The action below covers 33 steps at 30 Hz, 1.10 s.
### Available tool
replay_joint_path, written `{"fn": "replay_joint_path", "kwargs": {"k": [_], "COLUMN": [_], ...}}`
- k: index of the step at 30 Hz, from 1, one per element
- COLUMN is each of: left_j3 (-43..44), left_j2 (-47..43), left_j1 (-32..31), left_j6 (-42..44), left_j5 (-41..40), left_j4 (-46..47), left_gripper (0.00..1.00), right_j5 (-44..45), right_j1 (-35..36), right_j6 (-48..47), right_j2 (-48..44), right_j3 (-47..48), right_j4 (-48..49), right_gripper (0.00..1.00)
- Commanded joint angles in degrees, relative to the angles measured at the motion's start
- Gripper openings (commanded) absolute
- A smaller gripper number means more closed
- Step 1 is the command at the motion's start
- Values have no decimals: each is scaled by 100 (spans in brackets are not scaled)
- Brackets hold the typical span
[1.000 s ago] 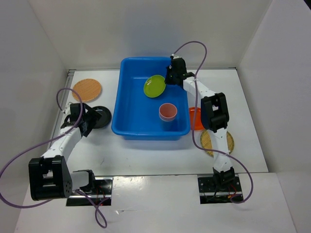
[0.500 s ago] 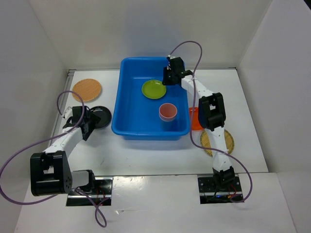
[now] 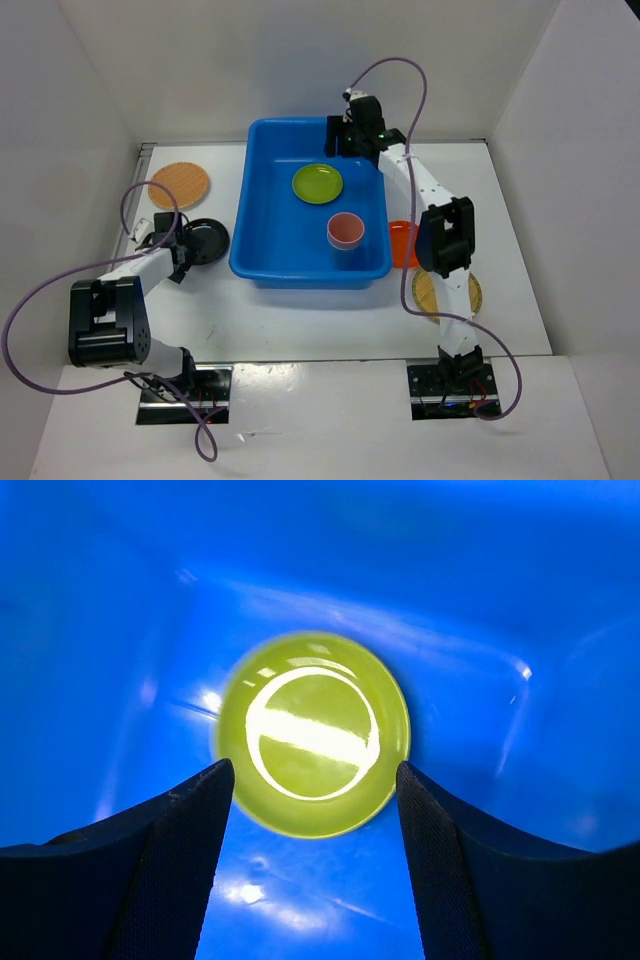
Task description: Place the mixed dishes into the plastic bin
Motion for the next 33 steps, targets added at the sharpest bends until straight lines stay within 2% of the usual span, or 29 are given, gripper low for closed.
{"fn": "replay_joint_path", "kwargs": {"k": [1,6,10,11,13,14,15,19,24,29,30,33], "left_j3": [145,145,206,206,206,259,259,391,742,1514,1655,2200], "left_j2": [67,190,243,243,295,347,348,340,-547,-1672,-1891,-2104], "left_j1": [38,91,91,91,91,91,91,91,91,205,205,205], "left_j6": [-45,-45,-98,-98,-98,-98,-98,-98,121,692,867,1140], "left_j5": [-89,-36,-36,-36,-36,-36,-36,70,184,61,61,139], "left_j4": [76,76,14,14,-38,-100,-100,-293,-496,-548,-548,-548], "left_gripper": [84,62,43,32,19,6,0,0,0,0,0,0], "right_j5": [111,374,542,603,604,604,604,1147,2252,2861,2915,2968], "right_j1": [46,98,98,98,98,98,98,98,98,-358,-524,-797], "right_j6": [128,295,426,427,505,593,594,831,1165,2052,2184,2351], "right_j2": [-1132,-2134,-3012,-3119,-3295,-3513,-3629,-4270,-4842,-5648,-5834,-6336], "right_j3": [43,-914,-1740,-1846,-2188,-2338,-2514,-3637,-4411,-5412,-5625,-6153], "right_j4": [278,1033,1413,1500,1501,1579,1641,2098,2046,1993,2254,2345], "right_gripper": [71,71,76,76,76,77,77,82,94,97,97,98]}}
